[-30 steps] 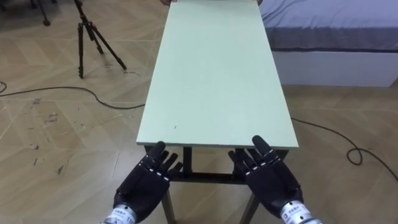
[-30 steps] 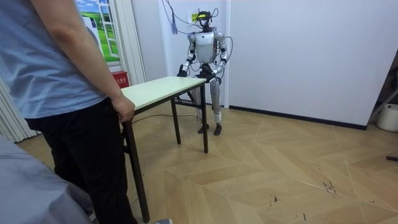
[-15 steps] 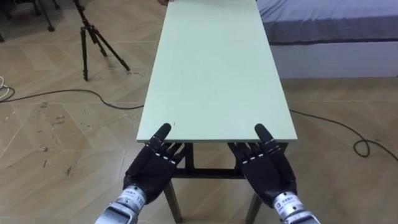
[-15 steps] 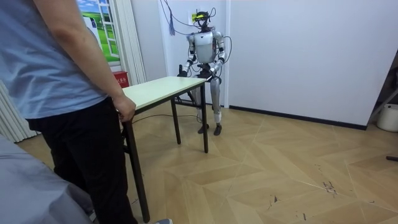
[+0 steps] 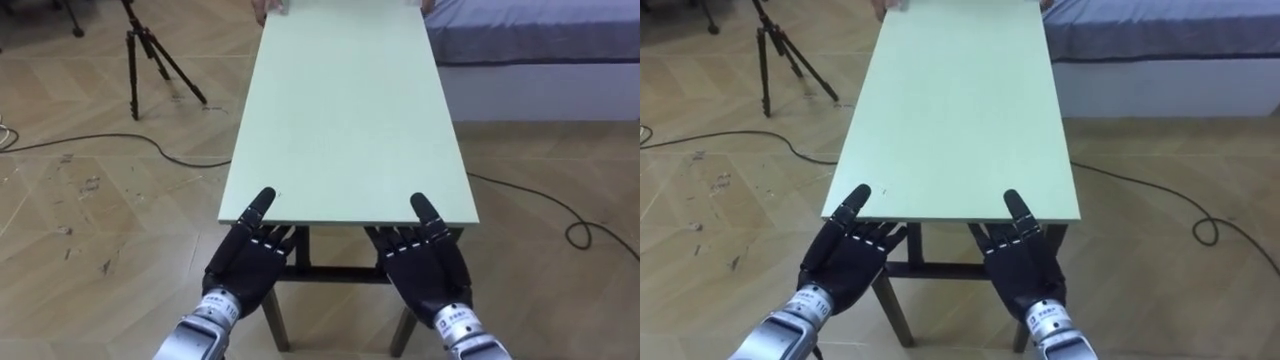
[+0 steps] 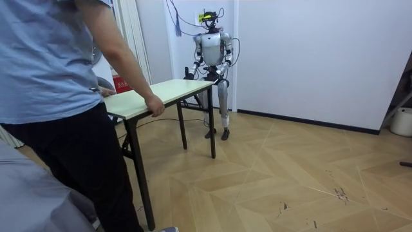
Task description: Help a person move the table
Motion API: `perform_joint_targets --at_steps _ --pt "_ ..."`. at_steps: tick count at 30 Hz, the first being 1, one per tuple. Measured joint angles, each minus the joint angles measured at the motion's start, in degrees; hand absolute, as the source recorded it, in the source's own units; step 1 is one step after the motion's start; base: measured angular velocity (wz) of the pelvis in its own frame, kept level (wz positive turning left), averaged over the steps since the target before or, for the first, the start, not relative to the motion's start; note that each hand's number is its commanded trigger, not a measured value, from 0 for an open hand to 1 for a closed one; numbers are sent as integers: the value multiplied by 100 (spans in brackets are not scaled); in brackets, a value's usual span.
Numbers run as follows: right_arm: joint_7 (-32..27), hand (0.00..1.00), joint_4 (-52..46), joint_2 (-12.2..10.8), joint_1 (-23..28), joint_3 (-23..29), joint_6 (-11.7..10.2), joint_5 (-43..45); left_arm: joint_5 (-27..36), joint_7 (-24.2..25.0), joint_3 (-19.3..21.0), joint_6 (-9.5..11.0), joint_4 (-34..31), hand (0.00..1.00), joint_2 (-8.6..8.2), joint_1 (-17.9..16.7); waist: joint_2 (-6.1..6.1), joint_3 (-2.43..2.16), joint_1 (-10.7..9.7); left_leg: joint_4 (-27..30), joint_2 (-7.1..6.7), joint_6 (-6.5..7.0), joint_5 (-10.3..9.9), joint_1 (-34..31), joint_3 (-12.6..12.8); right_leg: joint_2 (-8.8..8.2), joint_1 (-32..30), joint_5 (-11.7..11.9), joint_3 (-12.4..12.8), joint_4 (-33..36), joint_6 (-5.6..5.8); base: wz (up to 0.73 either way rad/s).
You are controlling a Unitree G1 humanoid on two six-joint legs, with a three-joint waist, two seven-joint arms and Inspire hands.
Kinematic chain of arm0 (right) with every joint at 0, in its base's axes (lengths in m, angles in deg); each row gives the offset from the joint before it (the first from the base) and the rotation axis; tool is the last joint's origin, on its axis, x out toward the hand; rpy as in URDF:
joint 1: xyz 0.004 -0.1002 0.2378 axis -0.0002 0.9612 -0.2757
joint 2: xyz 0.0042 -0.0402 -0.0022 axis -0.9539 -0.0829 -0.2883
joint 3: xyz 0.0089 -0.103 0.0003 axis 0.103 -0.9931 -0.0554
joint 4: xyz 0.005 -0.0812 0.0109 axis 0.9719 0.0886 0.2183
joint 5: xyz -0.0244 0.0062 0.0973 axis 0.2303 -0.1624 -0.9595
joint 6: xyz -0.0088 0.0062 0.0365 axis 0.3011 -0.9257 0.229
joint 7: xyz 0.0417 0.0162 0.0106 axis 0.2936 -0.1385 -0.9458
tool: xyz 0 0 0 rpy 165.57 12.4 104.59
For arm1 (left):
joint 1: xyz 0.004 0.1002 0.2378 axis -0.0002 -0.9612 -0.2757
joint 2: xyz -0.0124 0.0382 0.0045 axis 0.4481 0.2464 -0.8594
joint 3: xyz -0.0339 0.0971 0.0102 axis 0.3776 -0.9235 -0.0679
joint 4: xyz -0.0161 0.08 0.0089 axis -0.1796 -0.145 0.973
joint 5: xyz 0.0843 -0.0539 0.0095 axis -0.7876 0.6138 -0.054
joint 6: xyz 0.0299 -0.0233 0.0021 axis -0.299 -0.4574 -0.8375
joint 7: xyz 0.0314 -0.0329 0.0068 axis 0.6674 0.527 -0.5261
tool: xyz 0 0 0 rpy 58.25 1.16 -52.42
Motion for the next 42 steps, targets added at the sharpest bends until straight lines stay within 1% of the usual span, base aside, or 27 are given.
perform_joint_targets --at_steps 4,6,11,13,19,26,27,28,29,30,31,34,35,38,42 --pt "-73 0 12 -42 0 2 -6 -1 110 -301 2 74 -109 0 -62 0 -42 11 25 -25 8 0 0 59 19 7 46 22 13 -4 3 -2" --pt "-155 0 11 -43 0 2 -11 -2 110 -361 2 93 -110 0 -65 0 -47 15 46 -55 14 0 0 114 52 15 74 29 34 -5 0 -7" --pt "-401 0 5 -204 -8 15 -209 -7 104 -447 0 106 -101 0 -90 0 -53 20 147 -48 13 23 18 130 87 16 71 46 57 -4 -5 -3" --pt "-515 0 -10 -231 -11 21 -264 -15 106 -477 1 106 -99 0 -91 -1 -48 24 164 -38 10 27 22 127 86 12 37 46 59 -18 -4 0" --pt "-836 0 -13 -238 -147 20 -428 -178 109 -530 27 106 -100 0 -93 -1 -33 34 174 -23 -7 39 60 78 79 -12 -11 55 34 -2 -2 1" --pt "-946 0 -13 -239 -199 32 -580 -203 95 -578 59 109 -102 0 -123 -1 -31 33 159 -30 -7 39 60 75 78 -11 -7 55 30 1 -2 0" --pt "-947 57 -13 -238 -200 32 -587 -203 91 -579 56 109 -102 18 -123 -1 -32 33 157 -32 -7 39 60 75 78 -11 -6 55 29 -2 -2 0" --pt "-947 77 -13 -239 -203 31 -613 -203 90 -586 51 109 -102 32 -125 -1 -32 33 149 -42 -8 39 60 75 78 -10 -5 55 27 -3 -2 0" --pt "-948 100 -13 -238 -212 31 -635 -203 90 -594 52 112 -102 64 -126 -1 -32 33 151 -48 -8 39 60 75 78 -9 -5 55 27 -3 -1 0" --pt "-948 100 -13 -236 -212 31 -644 -203 90 -597 52 114 -102 100 -126 -1 -32 33 149 -50 -8 39 60 76 78 -9 -4 55 28 -3 -1 0" --pt "-947 100 -13 -237 -213 32 -686 -203 91 -607 52 119 -101 100 -125 -1 -33 33 148 -51 -7 39 60 77 76 -8 -3 55 27 -1 -1 0" --pt "-958 100 -12 -234 -230 32 -696 -199 91 -644 53 120 -101 100 -125 -1 -33 33 151 -57 -7 39 60 77 72 -8 -4 55 25 -1 -1 0" --pt "-1111 100 25 -229 -232 32 -698 -194 91 -667 52 119 -101 100 -131 -1 -34 33 160 -60 -7 39 60 76 71 -8 -6 55 25 -2 -1 0" --pt "-1325 100 183 -235 -237 29 -702 -187 77 -746 52 120 -86 100 -154 -1 -34 34 180 -70 -7 38 60 57 69 -8 -6 54 23 -1 -1 0" --pt "-1480 100 220 -244 -234 -40 -674 -185 -11 -924 54 160 80 100 -161 0 -37 35 162 -89 -1 39 60 34 57 2 -34 54 24 -4 -1 -5"
